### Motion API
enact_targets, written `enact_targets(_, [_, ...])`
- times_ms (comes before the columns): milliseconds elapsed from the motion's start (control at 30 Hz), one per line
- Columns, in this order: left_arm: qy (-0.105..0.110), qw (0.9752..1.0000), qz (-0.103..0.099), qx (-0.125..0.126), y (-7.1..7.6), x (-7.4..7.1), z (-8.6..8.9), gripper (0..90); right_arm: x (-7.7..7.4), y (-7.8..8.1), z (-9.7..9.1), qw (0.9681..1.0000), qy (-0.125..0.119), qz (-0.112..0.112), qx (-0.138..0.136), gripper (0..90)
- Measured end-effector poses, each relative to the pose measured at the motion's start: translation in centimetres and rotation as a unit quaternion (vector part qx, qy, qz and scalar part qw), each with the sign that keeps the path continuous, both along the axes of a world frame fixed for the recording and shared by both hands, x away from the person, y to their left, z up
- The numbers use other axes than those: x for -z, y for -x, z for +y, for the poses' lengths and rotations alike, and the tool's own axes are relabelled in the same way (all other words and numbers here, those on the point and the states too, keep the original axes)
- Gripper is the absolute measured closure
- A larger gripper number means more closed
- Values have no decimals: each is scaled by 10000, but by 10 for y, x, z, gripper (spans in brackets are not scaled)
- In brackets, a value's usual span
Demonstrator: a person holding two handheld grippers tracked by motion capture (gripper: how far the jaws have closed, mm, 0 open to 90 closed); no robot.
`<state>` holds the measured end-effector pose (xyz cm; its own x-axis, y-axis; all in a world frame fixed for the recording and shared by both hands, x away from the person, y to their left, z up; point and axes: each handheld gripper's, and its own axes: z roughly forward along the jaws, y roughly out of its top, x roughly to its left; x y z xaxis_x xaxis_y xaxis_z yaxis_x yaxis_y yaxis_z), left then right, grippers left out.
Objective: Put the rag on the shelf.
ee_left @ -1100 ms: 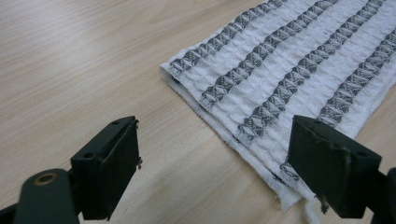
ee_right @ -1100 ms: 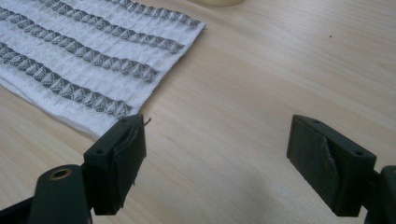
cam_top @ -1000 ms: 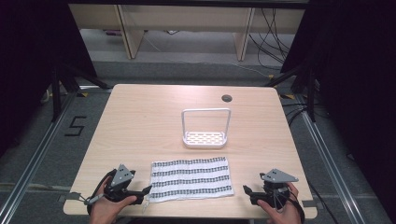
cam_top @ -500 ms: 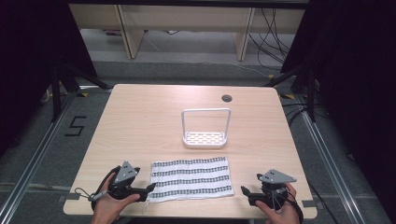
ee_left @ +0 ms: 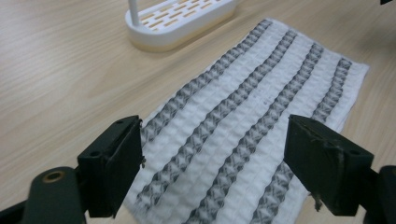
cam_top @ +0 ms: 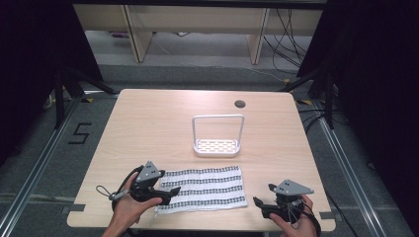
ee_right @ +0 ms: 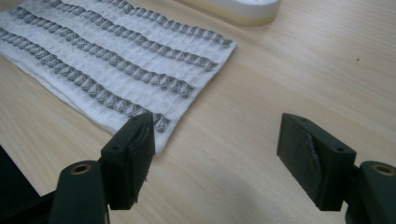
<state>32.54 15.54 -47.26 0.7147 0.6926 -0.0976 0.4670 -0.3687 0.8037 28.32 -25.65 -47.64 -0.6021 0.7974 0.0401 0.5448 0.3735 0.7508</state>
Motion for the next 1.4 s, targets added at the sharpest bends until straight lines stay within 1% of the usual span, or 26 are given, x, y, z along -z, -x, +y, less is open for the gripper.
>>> enact_targets(33, [5,10000,-27,81,-3,-3,-7,199,0,0,1,10000,-38,33,-28,299])
enact_targets(67, [-95,9998,-29,157,-4,-6,-10,202,0,1,2,10000,17,11,-73,305])
enact_targets(133, [-64,9998,-50,181,-5,-7,-15,206,1,1,3,9999,34,-6,-127,309])
enact_targets(167, [-112,9997,-70,229,-6,-10,-19,206,1,2,5,9999,58,22,-112,312])
enact_targets(200, [-131,9994,-118,282,-8,-12,-27,222,2,2,8,9997,112,25,-212,323])
enact_targets(367, [-177,9989,-131,426,-17,-13,-44,242,3,4,14,9993,156,70,-327,347])
enact_targets(400, [-209,9986,-117,479,-21,-14,-49,252,4,4,14,9992,196,-6,-345,350])
enact_targets(467, [-230,9979,-66,605,-29,-15,-62,257,6,4,17,9988,241,-25,-416,378])
enact_targets(567, [-258,9970,-23,727,-34,-15,-72,271,6,5,20,9987,223,73,-460,400])
enact_targets(667, [-327,9952,48,921,-46,-14,-92,281,9,5,24,9977,312,32,-609,437])
enact_targets(700, [-327,9952,48,921,-46,-14,-92,287,9,5,24,9977,312,32,-609,437])
enact_targets(733, [-385,9943,99,994,-53,-13,-101,290,9,5,26,9977,355,102,-566,442])
enact_targets(767, [-385,9943,99,994,-53,-13,-101,294,9,5,26,9977,355,102,-566,442])
enact_targets(900, [-449,9926,212,1104,-64,-11,-119,301,11,5,29,9972,391,141,-620,451])
enact_targets(933, [-471,9911,313,1203,-68,-9,-128,300,12,5,30,9972,406,123,-622,453])
enact_targets(1000, [-497,9908,311,1216,-71,-8,-132,303,12,5,31,9971,377,153,-637,455])
enact_targets(1033, [-533,9902,325,1247,-73,-6,-137,303,12,6,32,9973,366,272,-574,457])
enact_targets(1067, [-551,9897,321,1284,-76,-5,-141,305,14,4,32,9970,405,113,-656,458])
enact_targets(1100, [-558,9899,307,1267,-77,-5,-145,310,13,4,32,9968,429,147,-664,460])
enact_targets(1133, [-570,9889,320,1337,-81,-4,-153,321,14,4,33,9969,426,142,-651,461])
enact_targets(1167, [-570,9889,320,1337,-81,-4,-153,324,14,4,33,9969,426,142,-651,461])
enact_targets(1200, [-708,9856,348,1495,-86,-3,-160,320,14,3,34,9968,442,153,-644,462])
enact_targets(1300, [-784,9848,347,1510,-89,-1,-168,316,15,3,35,9970,427,188,-625,462])
enact_targets(1333, [-816,9830,364,1607,-92,0,-176,317,15,2,36,9967,440,168,-665,463])
enact_targets(1367, [-816,9830,364,1607,-92,0,-176,320,15,2,36,9967,440,168,-665,463])
enact_targets(1400, [-853,9819,403,1643,-94,2,-182,321,15,2,37,9965,466,238,-644,464])
